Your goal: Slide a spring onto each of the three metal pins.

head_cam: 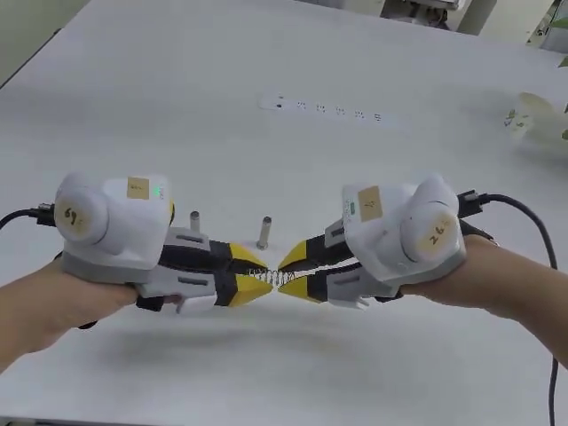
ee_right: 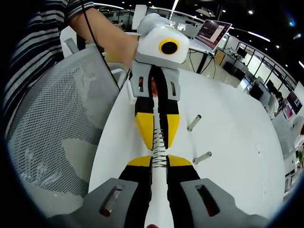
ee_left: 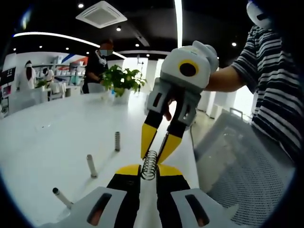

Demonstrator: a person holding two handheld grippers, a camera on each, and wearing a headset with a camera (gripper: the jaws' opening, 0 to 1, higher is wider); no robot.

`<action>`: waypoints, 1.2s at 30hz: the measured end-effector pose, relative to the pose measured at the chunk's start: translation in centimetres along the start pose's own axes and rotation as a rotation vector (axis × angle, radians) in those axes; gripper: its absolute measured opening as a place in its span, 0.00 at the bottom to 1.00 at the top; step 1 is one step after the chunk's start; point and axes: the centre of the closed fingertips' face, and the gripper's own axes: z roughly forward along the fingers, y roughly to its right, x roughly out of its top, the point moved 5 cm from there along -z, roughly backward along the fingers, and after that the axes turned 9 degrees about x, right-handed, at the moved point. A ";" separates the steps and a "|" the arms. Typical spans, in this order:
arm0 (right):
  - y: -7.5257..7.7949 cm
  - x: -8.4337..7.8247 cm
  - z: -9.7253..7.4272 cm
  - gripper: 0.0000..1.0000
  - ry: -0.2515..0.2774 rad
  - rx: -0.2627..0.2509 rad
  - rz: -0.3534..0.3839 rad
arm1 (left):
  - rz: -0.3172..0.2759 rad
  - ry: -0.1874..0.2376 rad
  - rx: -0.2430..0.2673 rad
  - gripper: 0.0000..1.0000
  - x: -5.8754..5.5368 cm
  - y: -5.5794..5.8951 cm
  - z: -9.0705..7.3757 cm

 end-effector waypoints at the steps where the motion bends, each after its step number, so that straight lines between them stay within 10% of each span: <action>1: 0.0 0.0 0.0 0.08 -0.001 0.000 -0.002 | 0.000 -0.001 -0.001 0.04 0.0 0.0 0.0; 36: -1.6 -0.6 -0.5 0.10 0.005 0.011 0.055 | 0.062 -0.025 -0.122 0.02 0.0 1.5 0.4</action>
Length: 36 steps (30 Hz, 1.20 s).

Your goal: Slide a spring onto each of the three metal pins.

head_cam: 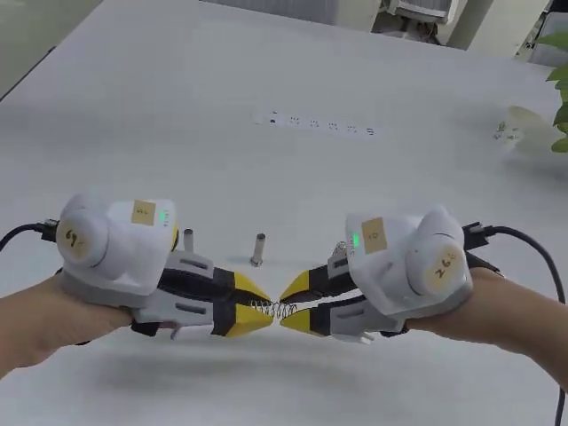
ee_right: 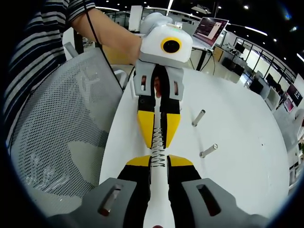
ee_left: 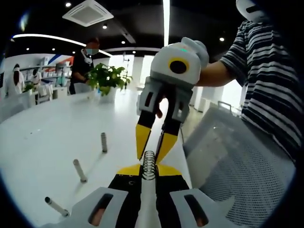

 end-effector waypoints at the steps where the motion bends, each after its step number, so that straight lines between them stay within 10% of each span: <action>1: 0.0 -0.1 0.0 0.11 0.000 -0.002 0.002 | 0.001 -0.001 -0.002 0.02 0.0 0.0 0.0; 21: -0.7 -0.5 -0.5 0.08 0.037 -0.025 0.026 | -0.027 0.041 -0.031 0.02 0.1 0.2 -0.2; 36: -0.9 0.4 -0.7 0.08 0.013 -0.013 -0.041 | -0.004 -0.004 -0.032 0.02 -0.7 0.4 -0.2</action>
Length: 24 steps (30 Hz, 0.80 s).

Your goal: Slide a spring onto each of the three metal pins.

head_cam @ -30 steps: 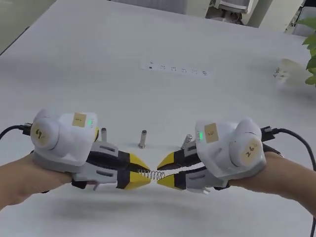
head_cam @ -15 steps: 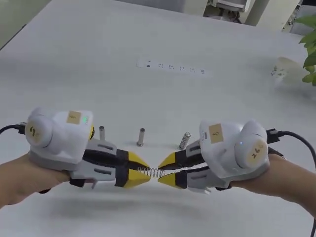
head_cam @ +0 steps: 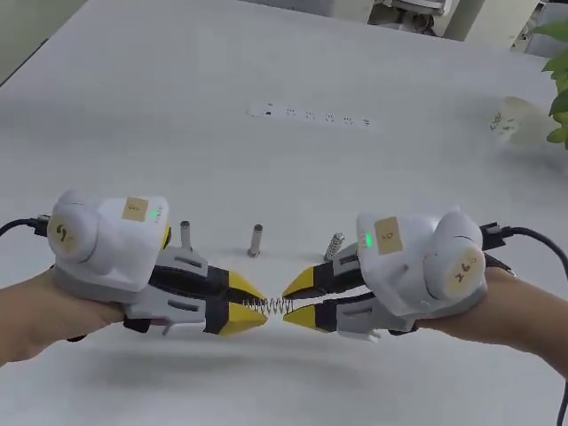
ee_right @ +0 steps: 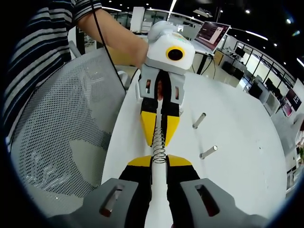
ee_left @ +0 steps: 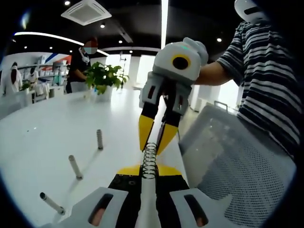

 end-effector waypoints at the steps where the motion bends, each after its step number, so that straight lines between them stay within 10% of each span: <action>1: 0.0 0.1 0.0 0.08 -0.002 0.000 -0.004 | 0.002 -0.001 0.000 0.02 0.0 0.0 0.0; 24: 0.9 4.0 0.1 0.08 0.145 0.008 0.018 | 0.029 -0.032 0.019 0.02 -0.5 0.0 0.1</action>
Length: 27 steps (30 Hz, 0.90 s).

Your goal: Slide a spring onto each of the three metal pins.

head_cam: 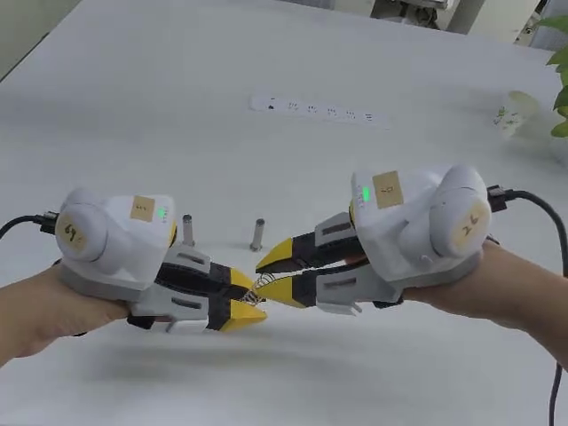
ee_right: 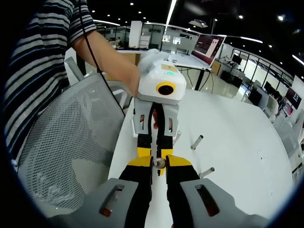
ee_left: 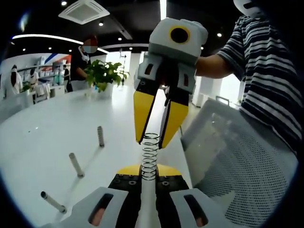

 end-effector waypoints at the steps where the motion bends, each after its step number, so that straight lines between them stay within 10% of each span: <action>1: 0.0 0.1 0.0 0.08 0.002 0.000 -0.004 | 0.001 0.001 0.000 0.02 0.0 0.0 0.0; 27: 0.2 1.1 0.6 0.07 -0.046 -0.003 -0.098 | 0.010 -0.001 0.025 0.02 0.3 -0.2 0.0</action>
